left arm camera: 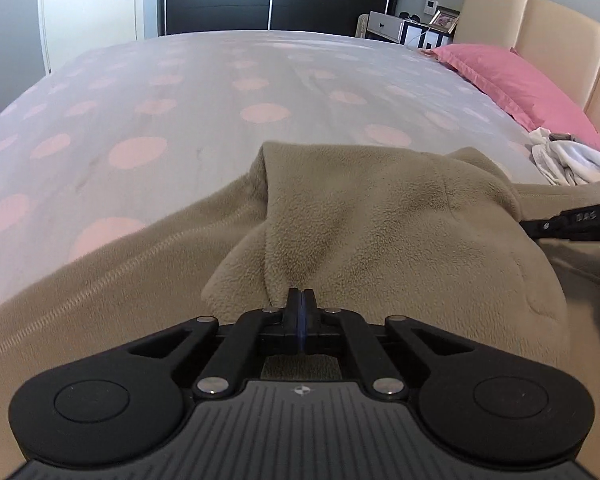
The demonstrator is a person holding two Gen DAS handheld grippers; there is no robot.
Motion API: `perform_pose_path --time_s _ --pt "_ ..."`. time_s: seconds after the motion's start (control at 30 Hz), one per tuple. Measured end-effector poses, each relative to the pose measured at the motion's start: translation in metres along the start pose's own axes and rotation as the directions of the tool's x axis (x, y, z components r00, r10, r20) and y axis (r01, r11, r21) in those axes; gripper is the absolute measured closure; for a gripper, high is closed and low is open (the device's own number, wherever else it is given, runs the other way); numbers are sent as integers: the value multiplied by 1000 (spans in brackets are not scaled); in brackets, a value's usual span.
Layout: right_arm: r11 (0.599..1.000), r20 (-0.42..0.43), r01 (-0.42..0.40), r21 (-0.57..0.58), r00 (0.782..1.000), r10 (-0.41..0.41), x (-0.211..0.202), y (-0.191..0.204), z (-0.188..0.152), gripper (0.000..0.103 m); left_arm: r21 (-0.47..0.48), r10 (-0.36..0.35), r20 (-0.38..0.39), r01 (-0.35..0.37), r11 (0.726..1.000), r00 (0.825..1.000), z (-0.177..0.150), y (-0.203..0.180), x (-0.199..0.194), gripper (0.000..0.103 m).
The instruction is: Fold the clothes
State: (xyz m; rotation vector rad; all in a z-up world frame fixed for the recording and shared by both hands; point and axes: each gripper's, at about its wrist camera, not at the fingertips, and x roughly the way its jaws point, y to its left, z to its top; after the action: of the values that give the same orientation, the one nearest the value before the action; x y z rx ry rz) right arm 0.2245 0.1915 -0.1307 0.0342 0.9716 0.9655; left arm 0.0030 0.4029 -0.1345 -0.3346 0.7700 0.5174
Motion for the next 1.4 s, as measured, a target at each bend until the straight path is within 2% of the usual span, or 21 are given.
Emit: perform_pose_path --time_s 0.07,0.2,0.27,0.33,0.37,0.4,0.43,0.47,0.53,0.63,0.77,0.87,0.93,1.03,1.1,1.23,1.3,1.4 --pt "999 -4 -7 35 1000 8 1 -10 -3 103 3 -4 -10 4 1000 1000 -3 -1 -4 103" --pt "995 -25 42 -86 999 -44 -14 2 -4 103 22 -2 -40 3 1000 999 -11 -4 -18 103" --pt "994 -30 51 -100 998 -54 -24 7 -4 103 57 -4 -10 4 998 1000 -16 -6 -31 103" --pt "994 -27 50 -98 998 -53 -34 9 -5 92 78 3 48 -7 997 999 -17 -6 -45 98" --pt "994 -24 45 -96 999 -47 -39 10 -6 90 82 10 79 -17 996 997 -17 -6 -51 84" --pt "995 -21 36 -90 999 -38 -43 10 -7 82 86 18 110 -27 996 994 -18 -6 -58 62" --pt "996 -11 28 -79 1000 -29 -46 9 -8 70 92 27 139 -40 995 990 -17 -6 -64 52" --pt "998 -1 20 -68 1000 -20 -50 9 -9 68 112 48 156 -66 992 987 -15 -6 -65 44" --pt "999 11 1 -49 1000 0 -51 8 -7 65 151 85 187 -114 982 979 -9 -8 -66 44" --pt "998 37 20 -65 999 -17 -50 10 -1 55 216 76 170 -113 970 982 5 -9 -55 40" --pt "992 72 14 -124 997 -5 -51 15 9 48 342 61 148 -109 934 987 13 -18 -28 38" --pt "985 90 -18 -171 995 34 -37 18 23 46 355 36 116 -75 932 993 14 -12 -5 38" --pt "979 83 -45 -201 995 63 -24 20 30 44 343 -12 99 -23 939 995 10 -5 1 38" --pt "971 19 -84 -222 996 90 -5 19 31 43 284 -76 88 48 958 993 4 6 4 39" --pt "972 -19 -103 -212 995 101 4 15 29 43 215 -85 69 68 974 994 4 15 3 39" --pt "986 -53 -158 -51 986 155 3 -8 24 43 72 -107 33 104 992 994 3 32 -1 38" --pt "987 -73 -160 -12 985 159 -2 -14 22 43 0 -120 17 120 993 993 3 40 -3 30" --pt "988 -101 -148 35 983 151 -6 -17 20 43 -109 -141 -6 140 984 990 2 53 -6 34"
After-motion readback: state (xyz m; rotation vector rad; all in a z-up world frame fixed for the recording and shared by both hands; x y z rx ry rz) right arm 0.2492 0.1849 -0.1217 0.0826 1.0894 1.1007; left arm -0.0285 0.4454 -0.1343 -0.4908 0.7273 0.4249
